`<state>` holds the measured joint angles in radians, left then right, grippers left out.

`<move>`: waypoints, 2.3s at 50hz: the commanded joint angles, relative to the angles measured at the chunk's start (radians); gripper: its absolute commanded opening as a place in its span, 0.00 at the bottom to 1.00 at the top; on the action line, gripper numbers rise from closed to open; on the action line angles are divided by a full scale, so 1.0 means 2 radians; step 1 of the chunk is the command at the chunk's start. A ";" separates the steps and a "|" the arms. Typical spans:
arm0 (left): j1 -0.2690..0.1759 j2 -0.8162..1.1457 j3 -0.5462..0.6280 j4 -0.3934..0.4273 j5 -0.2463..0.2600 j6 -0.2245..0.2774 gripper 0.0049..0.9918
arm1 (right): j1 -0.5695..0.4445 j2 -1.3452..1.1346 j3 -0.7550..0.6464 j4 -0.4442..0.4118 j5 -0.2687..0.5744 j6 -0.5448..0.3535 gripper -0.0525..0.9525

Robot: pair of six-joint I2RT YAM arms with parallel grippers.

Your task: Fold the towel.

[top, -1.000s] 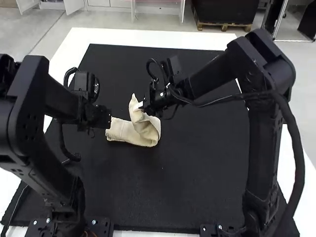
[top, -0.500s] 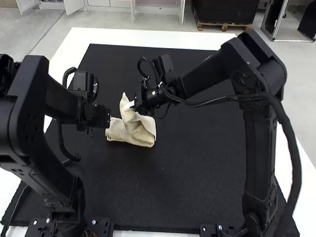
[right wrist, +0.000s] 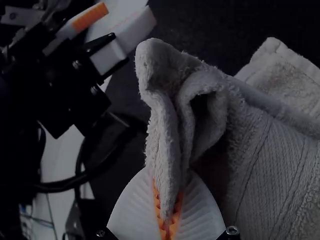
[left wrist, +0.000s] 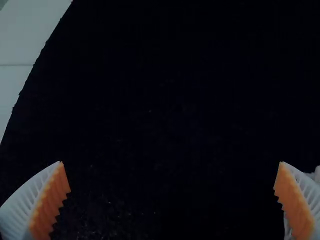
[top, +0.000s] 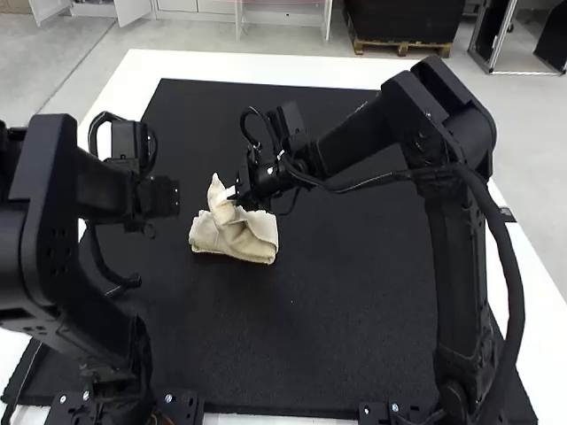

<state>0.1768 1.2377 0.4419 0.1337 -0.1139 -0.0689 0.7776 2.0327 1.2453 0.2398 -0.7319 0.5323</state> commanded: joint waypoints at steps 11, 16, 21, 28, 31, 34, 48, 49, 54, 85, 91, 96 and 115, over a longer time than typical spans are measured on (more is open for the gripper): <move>0.001 -0.007 -0.005 0.004 -0.005 -0.005 0.97 | 0.022 0.014 0.021 0.007 -0.035 0.008 0.04; 0.001 -0.008 -0.005 0.004 -0.004 -0.005 0.97 | 0.022 0.021 0.029 0.010 -0.034 0.008 0.04; 0.001 -0.008 -0.005 0.004 -0.003 -0.005 0.97 | 0.019 0.029 0.036 0.010 -0.034 0.006 0.04; 0.001 -0.008 -0.005 0.004 -0.001 -0.006 0.97 | 0.015 0.039 0.046 0.011 -0.031 -0.002 0.04; 0.001 -0.008 -0.005 0.004 -0.001 -0.006 0.97 | 0.012 0.041 0.049 0.011 -0.019 -0.011 0.04; 0.001 -0.007 -0.005 0.004 0.001 -0.006 0.97 | 0.009 0.043 0.051 0.013 -0.015 -0.016 0.04; 0.001 -0.008 -0.005 0.004 0.008 -0.007 0.97 | 0.002 0.050 0.055 0.017 0.004 -0.024 0.04; 0.001 -0.008 -0.005 0.004 0.009 -0.008 0.97 | 0.002 0.051 0.055 0.018 0.003 -0.024 0.04; 0.001 -0.008 -0.005 0.003 0.012 -0.008 0.97 | 0.002 0.055 0.055 0.022 0.015 -0.014 0.25; -0.007 -0.024 -0.002 -0.003 0.034 -0.012 0.97 | -0.069 -0.046 -0.013 0.011 0.206 -0.096 0.97; -0.031 -0.053 0.001 -0.002 0.034 -0.011 0.97 | -0.113 -0.107 -0.050 0.009 0.231 -0.097 0.97; -0.060 -0.089 0.004 0.002 0.034 -0.009 0.97 | -0.152 -0.160 -0.083 0.011 0.261 -0.104 0.97; -0.091 -0.189 0.006 0.018 0.024 0.019 0.97 | -0.255 -0.329 -0.199 0.004 0.302 -0.118 0.97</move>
<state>0.0044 0.9703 0.4309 0.1337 -0.0559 -0.0639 0.2966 1.4757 0.8917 0.2462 -0.1726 0.3233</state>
